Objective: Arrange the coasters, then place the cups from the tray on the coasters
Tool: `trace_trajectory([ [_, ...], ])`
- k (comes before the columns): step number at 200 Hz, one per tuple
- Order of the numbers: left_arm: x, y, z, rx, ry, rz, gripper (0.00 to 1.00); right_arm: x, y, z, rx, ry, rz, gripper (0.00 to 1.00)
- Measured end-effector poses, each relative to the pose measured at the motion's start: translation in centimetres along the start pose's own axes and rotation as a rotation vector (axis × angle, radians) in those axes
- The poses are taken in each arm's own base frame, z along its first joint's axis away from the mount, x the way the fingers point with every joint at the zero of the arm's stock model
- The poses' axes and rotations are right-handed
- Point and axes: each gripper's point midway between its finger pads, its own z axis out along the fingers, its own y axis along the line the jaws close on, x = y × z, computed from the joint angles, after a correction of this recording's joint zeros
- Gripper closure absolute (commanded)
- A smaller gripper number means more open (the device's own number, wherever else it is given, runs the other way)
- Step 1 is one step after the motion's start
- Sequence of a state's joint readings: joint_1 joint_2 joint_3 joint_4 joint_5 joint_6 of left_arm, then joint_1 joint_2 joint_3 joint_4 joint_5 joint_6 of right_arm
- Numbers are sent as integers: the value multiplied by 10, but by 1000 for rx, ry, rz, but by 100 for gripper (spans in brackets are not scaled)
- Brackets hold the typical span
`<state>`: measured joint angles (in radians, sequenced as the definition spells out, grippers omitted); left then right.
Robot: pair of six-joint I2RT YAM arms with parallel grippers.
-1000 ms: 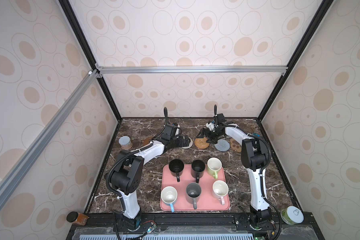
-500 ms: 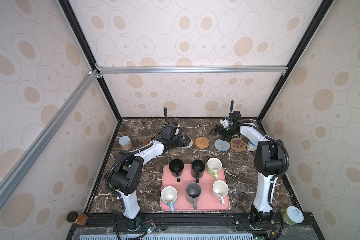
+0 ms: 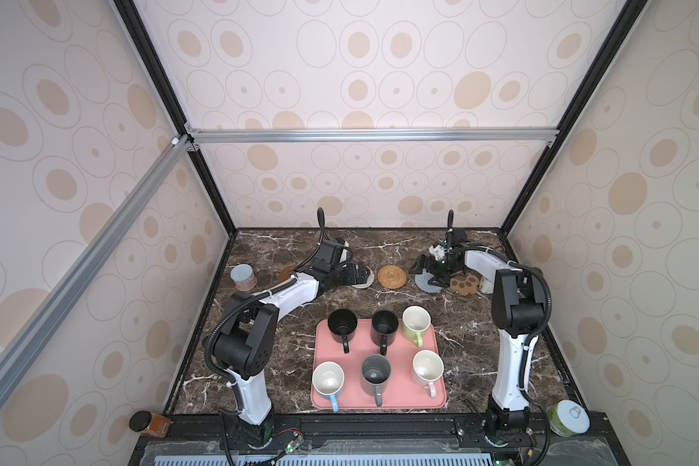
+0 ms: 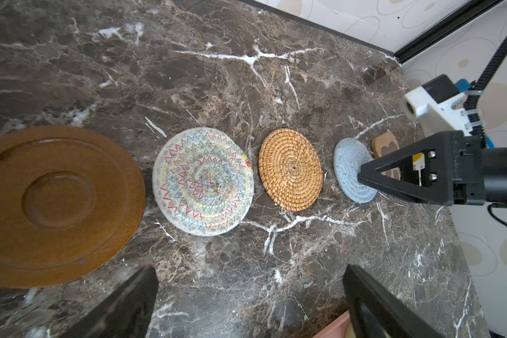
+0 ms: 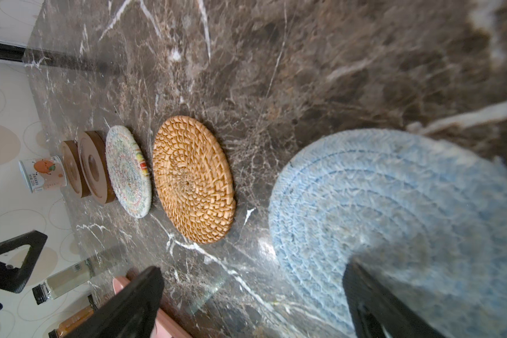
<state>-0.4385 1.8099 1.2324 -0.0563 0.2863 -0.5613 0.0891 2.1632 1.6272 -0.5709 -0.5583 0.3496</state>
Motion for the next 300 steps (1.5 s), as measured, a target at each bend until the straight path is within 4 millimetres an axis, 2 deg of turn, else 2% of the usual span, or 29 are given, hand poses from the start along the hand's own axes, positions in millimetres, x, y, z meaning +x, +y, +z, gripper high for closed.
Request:
trace_trajectory([
  [223,0,0,0,0,-1,0,0,-7,8,2,-43,-8,8,0],
  [263,2,1,1,-2,2,-1,0,-18,8,-12,6,-38,4,0],
  [300,5,3,1,-4,5,-2,0,-37,-4,-46,132,-113,-35,0],
])
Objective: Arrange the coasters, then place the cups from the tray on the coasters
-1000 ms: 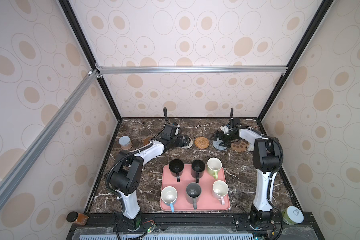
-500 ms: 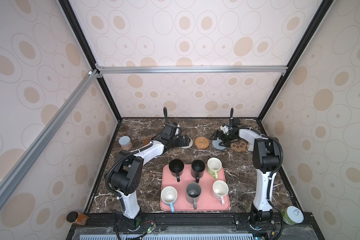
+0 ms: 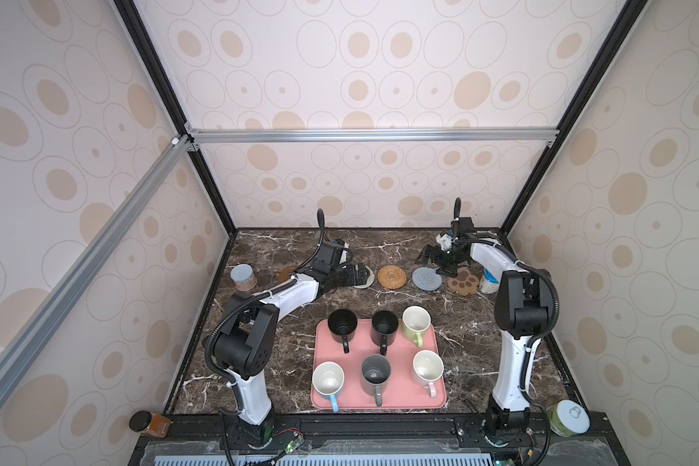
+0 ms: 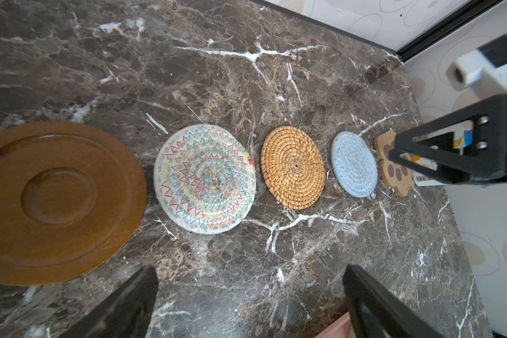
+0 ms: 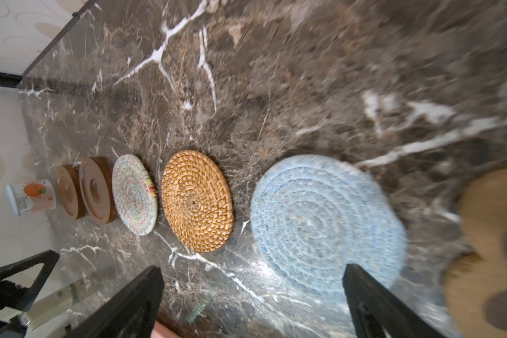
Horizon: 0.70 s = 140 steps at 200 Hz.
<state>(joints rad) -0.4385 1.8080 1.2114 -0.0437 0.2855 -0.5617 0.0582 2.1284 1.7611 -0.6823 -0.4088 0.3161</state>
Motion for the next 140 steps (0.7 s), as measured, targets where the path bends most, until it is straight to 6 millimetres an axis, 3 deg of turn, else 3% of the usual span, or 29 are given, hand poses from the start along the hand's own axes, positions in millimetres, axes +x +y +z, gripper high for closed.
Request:
trace_trajectory([
  [65,3,1,-4,2,-3,0,0,-10,-67,-22,302,-20,-26,0],
  [140,3,-1,-6,13,-14,-6,0,-30,-106,-11,496,-24,-65,0],
])
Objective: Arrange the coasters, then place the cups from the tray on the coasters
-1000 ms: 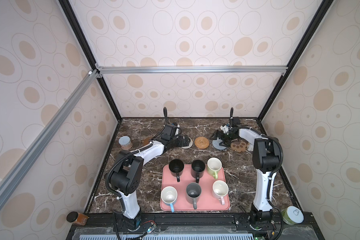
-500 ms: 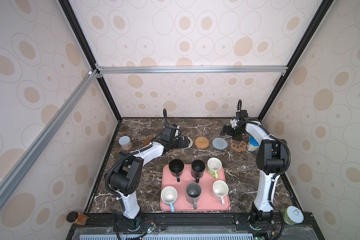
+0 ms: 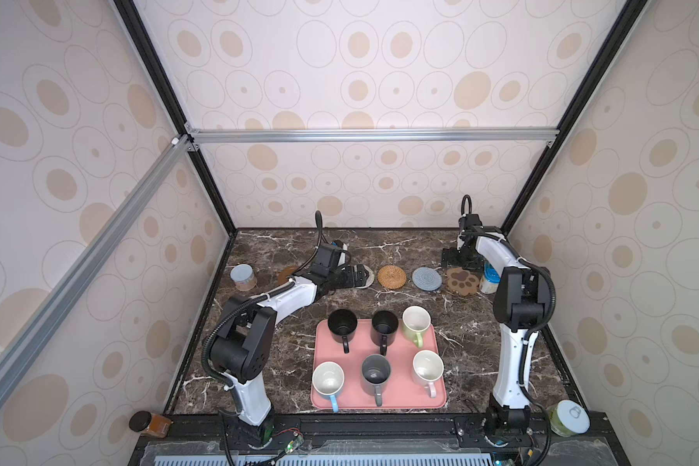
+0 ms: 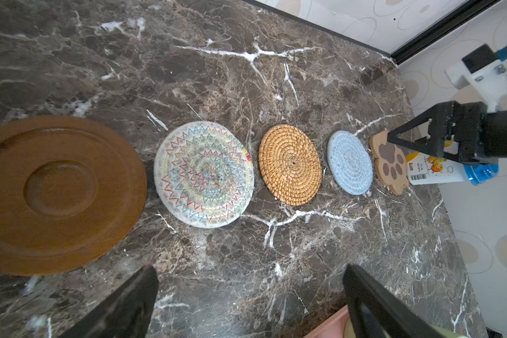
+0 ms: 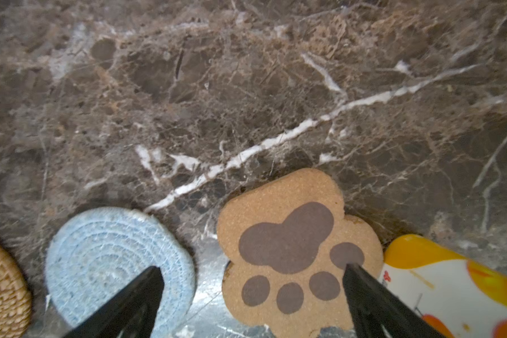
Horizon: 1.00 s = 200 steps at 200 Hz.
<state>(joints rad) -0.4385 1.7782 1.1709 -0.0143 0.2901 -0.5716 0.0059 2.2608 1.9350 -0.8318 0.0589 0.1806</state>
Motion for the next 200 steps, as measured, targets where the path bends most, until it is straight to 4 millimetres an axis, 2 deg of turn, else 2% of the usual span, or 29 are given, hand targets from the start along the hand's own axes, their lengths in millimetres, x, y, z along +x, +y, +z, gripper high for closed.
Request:
trace_trajectory([
  [39,3,2,1,-3,7,-2,0,-4,-1,13,12,12,-9,0],
  [126,6,3,1,-3,12,-4,0,-6,-17,21,34,23,15,0],
  [179,6,3,1,-2,13,-4,0,-3,-19,39,14,52,25,0],
  [200,7,3,1,-3,13,-4,0,-3,-18,39,2,53,28,0],
])
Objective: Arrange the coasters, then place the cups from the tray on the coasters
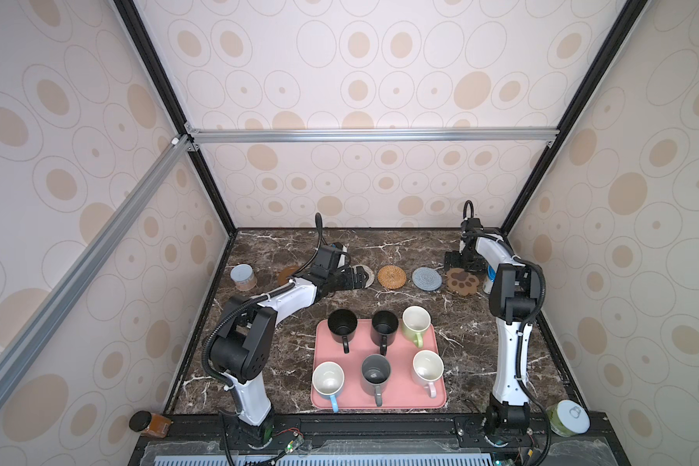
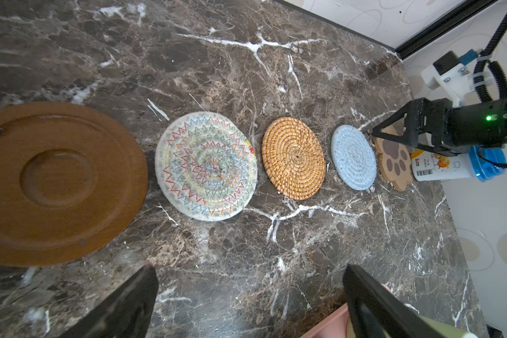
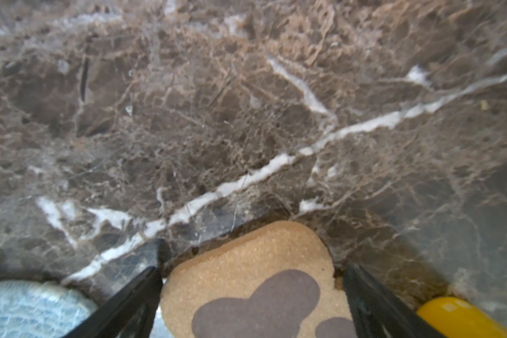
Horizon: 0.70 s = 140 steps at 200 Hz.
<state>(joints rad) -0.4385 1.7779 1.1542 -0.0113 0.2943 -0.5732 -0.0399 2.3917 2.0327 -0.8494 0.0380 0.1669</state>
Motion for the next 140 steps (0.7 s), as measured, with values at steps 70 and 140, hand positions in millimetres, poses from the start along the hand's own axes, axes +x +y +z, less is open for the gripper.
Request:
trace_trajectory([
  [70,0,0,0,1,0,0,0,1,9,0,-67,11,18,0],
  [140,-1,-1,-1,2,-3,1,0,0,8,0,-64,8,31,0],
])
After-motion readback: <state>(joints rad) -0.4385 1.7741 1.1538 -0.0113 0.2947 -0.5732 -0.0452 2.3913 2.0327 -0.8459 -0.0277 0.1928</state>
